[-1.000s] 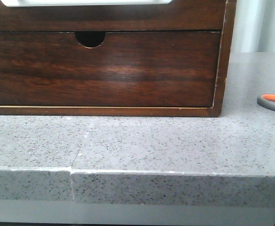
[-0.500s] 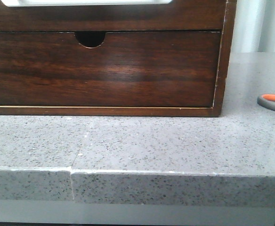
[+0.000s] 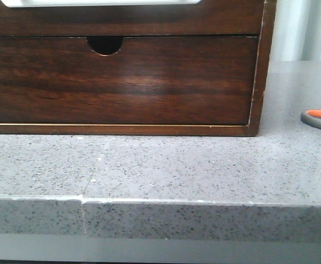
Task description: Put scissors in drawer with both arms
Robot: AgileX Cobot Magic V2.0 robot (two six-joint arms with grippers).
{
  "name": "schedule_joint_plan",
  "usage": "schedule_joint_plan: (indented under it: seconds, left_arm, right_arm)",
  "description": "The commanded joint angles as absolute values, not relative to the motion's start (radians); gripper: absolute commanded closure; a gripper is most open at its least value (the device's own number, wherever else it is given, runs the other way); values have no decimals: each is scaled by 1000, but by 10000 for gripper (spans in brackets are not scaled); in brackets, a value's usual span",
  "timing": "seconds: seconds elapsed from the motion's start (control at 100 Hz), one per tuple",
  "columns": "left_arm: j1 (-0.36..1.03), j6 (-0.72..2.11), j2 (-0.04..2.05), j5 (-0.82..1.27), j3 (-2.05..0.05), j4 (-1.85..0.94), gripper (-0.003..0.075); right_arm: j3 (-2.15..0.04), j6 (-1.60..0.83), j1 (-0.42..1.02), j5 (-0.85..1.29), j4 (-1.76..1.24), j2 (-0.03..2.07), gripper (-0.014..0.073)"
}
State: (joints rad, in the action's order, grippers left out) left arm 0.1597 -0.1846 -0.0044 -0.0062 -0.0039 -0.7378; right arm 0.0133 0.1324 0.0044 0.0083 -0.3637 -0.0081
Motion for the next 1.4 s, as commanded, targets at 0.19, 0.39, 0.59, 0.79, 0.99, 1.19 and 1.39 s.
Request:
schedule_joint_plan:
  seconds: [0.19, 0.39, 0.59, 0.79, 0.99, 1.19, 1.39]
  left_arm:
    - [161, -184, 139, 233, -229, -696, 739]
    - [161, -184, 427, 374, -423, -743, 668]
    - [161, -32, 616, 541, -526, -949, 505]
    - [161, 233, 724, 612, -528, -1476, 476]
    - [161, 402, 830, 694, -528, -1824, 441]
    - [161, 421, 965, 776, -557, -1856, 363]
    - [161, 430, 1042, 801, -625, -1856, 363]
  right_arm:
    - [-232, 134, -3, 169, -396, 80, 628]
    - [-434, 134, -3, 314, -419, 306, 492]
    - [-544, 135, -3, 474, -602, 471, 150]
    - [-549, 135, -3, 480, -620, 518, 127]
    - [-549, 135, -3, 480, -620, 518, 127]
    - [-549, 135, -3, 480, -618, 518, 127]
    - [-549, 135, -3, 492, -614, 518, 127]
